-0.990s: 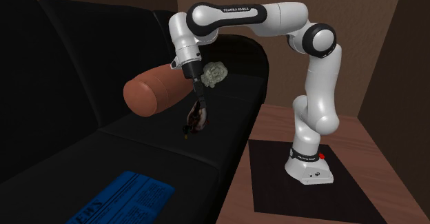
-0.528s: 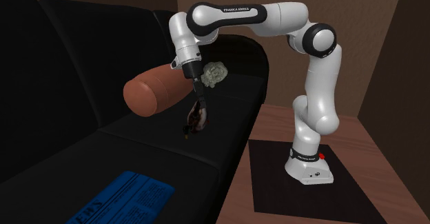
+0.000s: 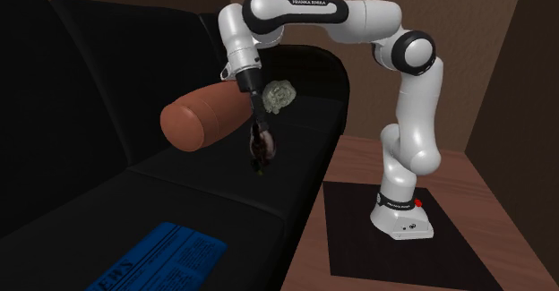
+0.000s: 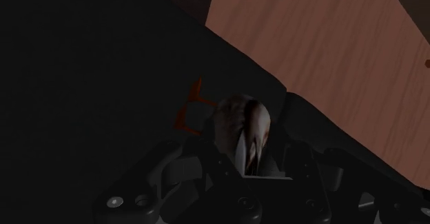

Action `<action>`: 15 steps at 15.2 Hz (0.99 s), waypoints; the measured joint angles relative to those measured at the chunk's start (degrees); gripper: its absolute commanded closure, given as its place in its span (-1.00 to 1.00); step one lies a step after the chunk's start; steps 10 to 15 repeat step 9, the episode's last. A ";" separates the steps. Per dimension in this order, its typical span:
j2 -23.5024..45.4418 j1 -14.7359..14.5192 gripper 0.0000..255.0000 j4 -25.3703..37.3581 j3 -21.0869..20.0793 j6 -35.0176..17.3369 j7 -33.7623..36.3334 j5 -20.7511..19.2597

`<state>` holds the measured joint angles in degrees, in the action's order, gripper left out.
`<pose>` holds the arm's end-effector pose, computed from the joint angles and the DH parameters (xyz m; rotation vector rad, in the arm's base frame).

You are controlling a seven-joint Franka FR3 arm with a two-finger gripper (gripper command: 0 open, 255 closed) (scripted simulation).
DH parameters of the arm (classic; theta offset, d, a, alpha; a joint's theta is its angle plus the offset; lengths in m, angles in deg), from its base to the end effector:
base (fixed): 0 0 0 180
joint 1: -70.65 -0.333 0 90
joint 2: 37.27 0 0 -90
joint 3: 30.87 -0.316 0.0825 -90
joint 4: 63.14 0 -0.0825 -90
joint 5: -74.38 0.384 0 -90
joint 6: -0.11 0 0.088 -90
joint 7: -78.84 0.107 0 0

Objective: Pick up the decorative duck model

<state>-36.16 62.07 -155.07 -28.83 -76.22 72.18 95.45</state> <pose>0.5218 0.1052 0.5899 -2.7224 -0.3630 0.4027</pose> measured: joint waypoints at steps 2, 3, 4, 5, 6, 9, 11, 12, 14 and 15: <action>0.46 0.08 1.00 2.37 0.07 1.83 0.57 0.16; 0.70 0.12 1.00 3.49 0.10 2.67 0.81 0.23; 0.99 0.13 1.00 4.59 0.11 3.43 1.12 0.33; 1.26 0.14 1.00 5.65 0.11 4.18 1.42 0.43; 1.44 0.20 1.00 6.48 0.15 4.83 1.58 0.49; 1.90 0.28 1.00 9.05 0.20 6.82 2.28 0.74; 1.90 0.28 1.00 9.05 0.20 6.82 2.28 0.74; 1.90 0.28 1.00 9.05 0.20 6.82 2.28 0.74; 1.90 0.28 1.00 9.05 0.20 6.82 2.28 0.74; 1.90 0.28 1.00 9.05 0.20 6.82 2.28 0.74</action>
